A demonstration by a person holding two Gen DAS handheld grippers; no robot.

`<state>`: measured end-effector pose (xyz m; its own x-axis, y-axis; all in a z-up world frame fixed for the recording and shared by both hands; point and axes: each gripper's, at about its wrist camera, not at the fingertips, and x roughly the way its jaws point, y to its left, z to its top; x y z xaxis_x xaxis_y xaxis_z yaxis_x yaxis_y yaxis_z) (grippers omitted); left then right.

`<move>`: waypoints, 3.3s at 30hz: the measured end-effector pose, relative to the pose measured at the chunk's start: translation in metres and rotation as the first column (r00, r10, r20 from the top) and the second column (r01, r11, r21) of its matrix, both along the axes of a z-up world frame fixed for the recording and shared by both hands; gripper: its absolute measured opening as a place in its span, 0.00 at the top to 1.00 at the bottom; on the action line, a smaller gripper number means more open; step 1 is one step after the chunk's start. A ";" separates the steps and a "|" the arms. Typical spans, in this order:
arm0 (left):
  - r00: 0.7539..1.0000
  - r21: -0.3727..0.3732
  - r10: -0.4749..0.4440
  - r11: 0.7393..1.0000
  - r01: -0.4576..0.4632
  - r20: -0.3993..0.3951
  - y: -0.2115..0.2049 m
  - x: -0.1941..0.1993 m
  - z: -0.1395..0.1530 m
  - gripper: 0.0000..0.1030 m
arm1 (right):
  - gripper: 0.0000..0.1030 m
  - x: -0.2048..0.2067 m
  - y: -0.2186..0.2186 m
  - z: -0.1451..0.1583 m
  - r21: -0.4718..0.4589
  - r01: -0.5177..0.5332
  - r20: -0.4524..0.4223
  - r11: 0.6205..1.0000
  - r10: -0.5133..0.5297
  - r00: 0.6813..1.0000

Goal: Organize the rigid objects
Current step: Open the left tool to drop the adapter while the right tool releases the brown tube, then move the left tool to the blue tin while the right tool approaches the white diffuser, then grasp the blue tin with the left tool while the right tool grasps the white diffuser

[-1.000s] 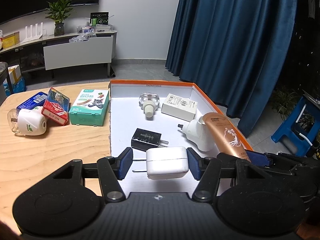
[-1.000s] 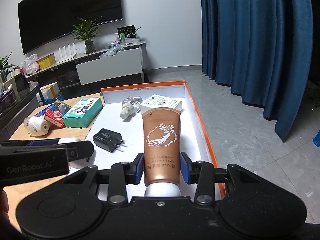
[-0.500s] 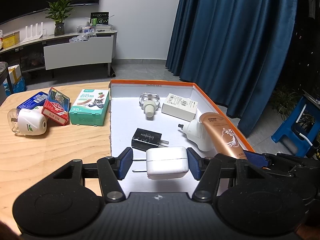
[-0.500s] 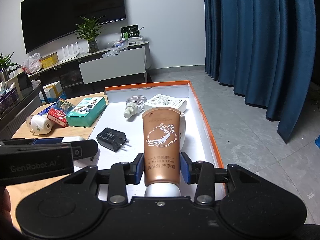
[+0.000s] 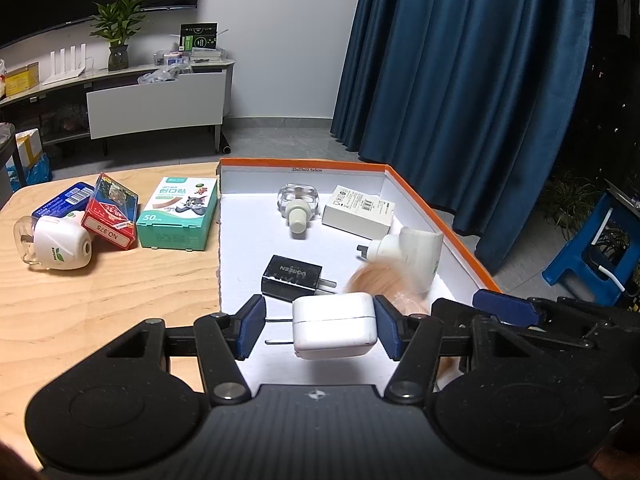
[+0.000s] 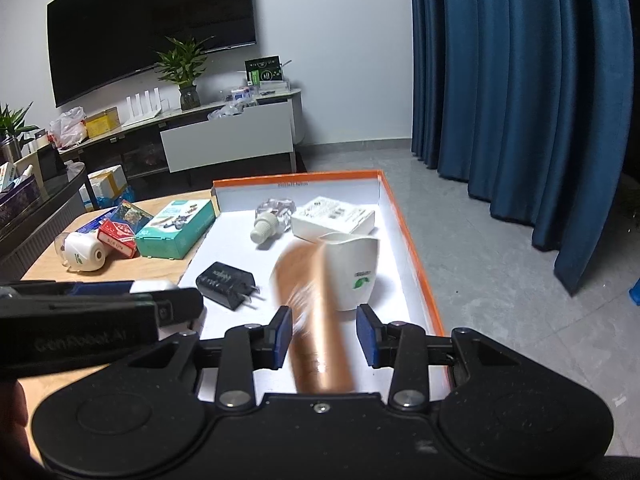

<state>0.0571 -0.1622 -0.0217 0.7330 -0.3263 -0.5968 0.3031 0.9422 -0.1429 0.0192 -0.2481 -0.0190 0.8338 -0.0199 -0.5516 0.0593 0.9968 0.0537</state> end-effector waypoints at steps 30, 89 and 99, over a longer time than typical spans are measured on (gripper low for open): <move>0.957 -0.011 0.287 0.958 -0.286 0.048 0.121 0.015 0.009 0.04 | 0.18 0.019 0.057 0.036 -0.028 -0.168 0.046 0.985 0.169 0.985; 0.987 0.110 0.163 0.980 -0.163 0.015 0.247 0.127 -0.025 0.39 | 0.12 0.149 0.213 -0.011 0.287 -0.367 -0.219 0.885 0.434 0.874; 0.964 0.047 0.263 0.963 -0.265 0.048 0.253 0.079 -0.002 0.39 | 0.32 0.164 0.241 -0.023 0.191 -0.296 -0.250 0.936 0.338 0.907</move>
<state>0.1365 0.0910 -0.0234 0.8133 -0.0868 -0.5754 0.0473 0.9954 -0.0833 0.1828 -0.0070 -0.0418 0.5978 0.3178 -0.7359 -0.2248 0.9477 0.2266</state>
